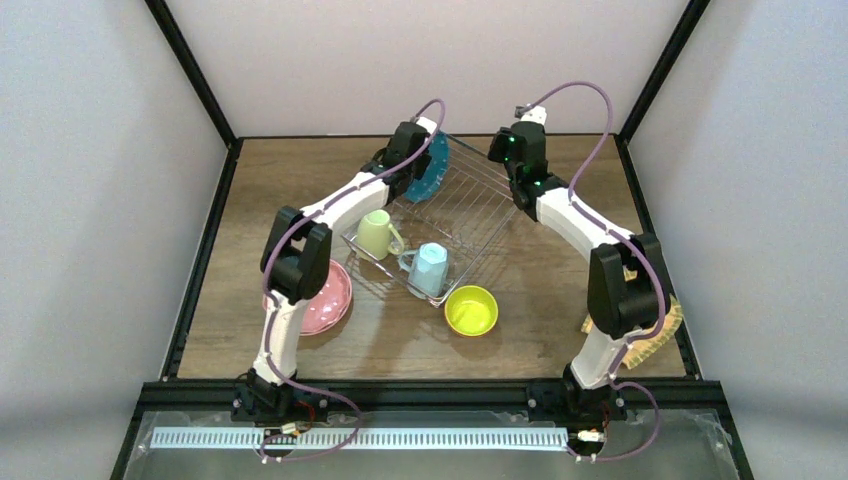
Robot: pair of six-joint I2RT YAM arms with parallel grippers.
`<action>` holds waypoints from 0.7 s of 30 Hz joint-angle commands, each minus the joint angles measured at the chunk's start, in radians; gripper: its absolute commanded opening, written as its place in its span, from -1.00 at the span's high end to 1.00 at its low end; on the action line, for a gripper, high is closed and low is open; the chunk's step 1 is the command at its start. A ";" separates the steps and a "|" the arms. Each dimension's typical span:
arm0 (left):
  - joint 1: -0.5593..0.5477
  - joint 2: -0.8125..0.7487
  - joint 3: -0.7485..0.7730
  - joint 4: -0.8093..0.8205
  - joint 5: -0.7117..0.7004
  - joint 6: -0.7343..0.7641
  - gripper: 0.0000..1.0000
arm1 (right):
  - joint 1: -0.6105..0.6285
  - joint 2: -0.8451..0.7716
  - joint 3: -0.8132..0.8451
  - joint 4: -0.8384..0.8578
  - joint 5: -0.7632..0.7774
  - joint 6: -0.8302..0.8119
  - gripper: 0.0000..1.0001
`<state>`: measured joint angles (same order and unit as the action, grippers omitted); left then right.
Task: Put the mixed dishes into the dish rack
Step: Insert the plate into the dish rack.
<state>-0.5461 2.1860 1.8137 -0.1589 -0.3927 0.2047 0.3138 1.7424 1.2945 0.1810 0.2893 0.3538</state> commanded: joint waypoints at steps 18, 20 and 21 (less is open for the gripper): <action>-0.002 -0.021 0.026 0.046 -0.147 -0.057 -0.64 | -0.004 0.025 0.049 -0.015 0.011 -0.016 -0.63; -0.002 -0.026 0.026 0.045 -0.160 -0.056 -0.65 | -0.003 0.026 0.054 -0.016 0.007 -0.015 -0.63; -0.001 -0.027 0.026 0.044 -0.166 -0.056 -0.65 | -0.004 0.027 0.055 -0.017 0.006 -0.013 -0.63</action>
<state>-0.5465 2.1872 1.8141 -0.1352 -0.5205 0.1596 0.3141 1.7496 1.3193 0.1608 0.2882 0.3431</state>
